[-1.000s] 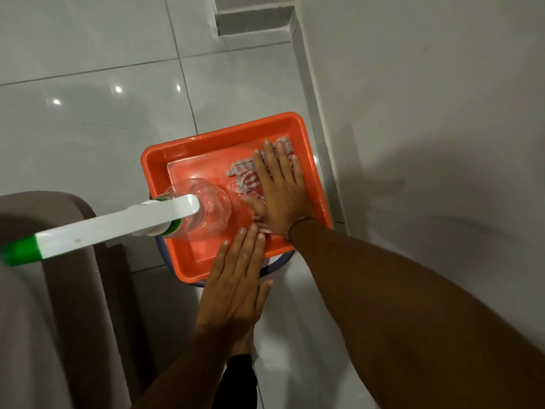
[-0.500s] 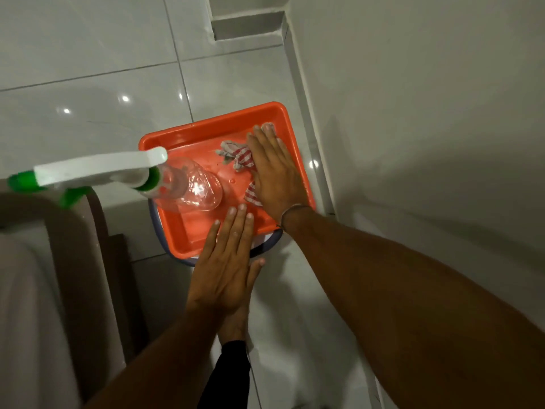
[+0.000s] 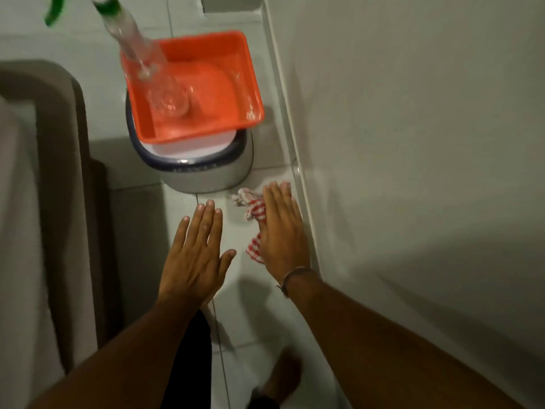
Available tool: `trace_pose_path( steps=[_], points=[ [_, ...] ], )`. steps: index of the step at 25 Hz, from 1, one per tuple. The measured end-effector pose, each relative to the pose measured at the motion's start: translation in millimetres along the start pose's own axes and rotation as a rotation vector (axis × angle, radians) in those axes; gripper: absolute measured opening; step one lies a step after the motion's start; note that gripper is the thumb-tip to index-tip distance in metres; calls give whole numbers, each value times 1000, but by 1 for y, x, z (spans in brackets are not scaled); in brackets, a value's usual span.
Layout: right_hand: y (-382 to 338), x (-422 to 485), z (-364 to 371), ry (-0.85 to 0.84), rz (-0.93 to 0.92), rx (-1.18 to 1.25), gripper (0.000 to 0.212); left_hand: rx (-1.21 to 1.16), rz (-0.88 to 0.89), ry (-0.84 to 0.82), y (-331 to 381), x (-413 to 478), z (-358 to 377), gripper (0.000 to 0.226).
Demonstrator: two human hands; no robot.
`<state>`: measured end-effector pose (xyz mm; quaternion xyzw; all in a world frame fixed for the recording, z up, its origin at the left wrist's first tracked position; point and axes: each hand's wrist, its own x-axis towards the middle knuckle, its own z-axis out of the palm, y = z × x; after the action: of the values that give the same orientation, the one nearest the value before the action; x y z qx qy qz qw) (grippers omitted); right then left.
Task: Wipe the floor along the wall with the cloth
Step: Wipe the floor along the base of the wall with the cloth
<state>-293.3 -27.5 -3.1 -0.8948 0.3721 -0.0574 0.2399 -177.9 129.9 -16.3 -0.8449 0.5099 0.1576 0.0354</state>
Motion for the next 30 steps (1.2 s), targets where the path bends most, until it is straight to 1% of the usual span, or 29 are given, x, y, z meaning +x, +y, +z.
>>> trace_pose_path(
  steps=[3,5,8,9,11,13,15,17,19,21,23,26,30],
  points=[
    [39,-111,62,-210,80,-43,96,-51,16,-80,26,-56,64,86],
    [71,-168,110,-351,105,-105,106,-79,35,-143,43,-83,119,86],
    [115,-199,168,-474,111,-154,111,-108,60,-192,57,-92,198,88],
    [129,-192,181,-474,99,-161,114,-113,69,-175,59,-87,218,88],
    [160,-165,207,-404,63,-177,114,-122,65,-148,61,-67,263,89],
    [189,-117,228,-278,30,-203,102,-153,31,-131,58,-34,298,91],
    [209,-69,248,-187,31,-275,86,-182,-5,-86,55,4,324,93],
    [223,-41,267,-176,44,-340,77,-188,-29,-26,51,40,339,93],
    [236,-37,285,-215,48,-362,78,-184,-41,7,45,70,353,92],
    [245,-44,297,-198,29,-364,76,-178,-35,28,43,87,366,89],
    [253,-43,305,-147,10,-364,72,-164,-30,59,48,95,379,86],
    [255,-30,310,-104,-6,-377,69,-154,-48,166,52,94,394,83],
    [255,15,306,-75,-39,-346,68,-141,-33,210,48,95,401,82]
  ],
)
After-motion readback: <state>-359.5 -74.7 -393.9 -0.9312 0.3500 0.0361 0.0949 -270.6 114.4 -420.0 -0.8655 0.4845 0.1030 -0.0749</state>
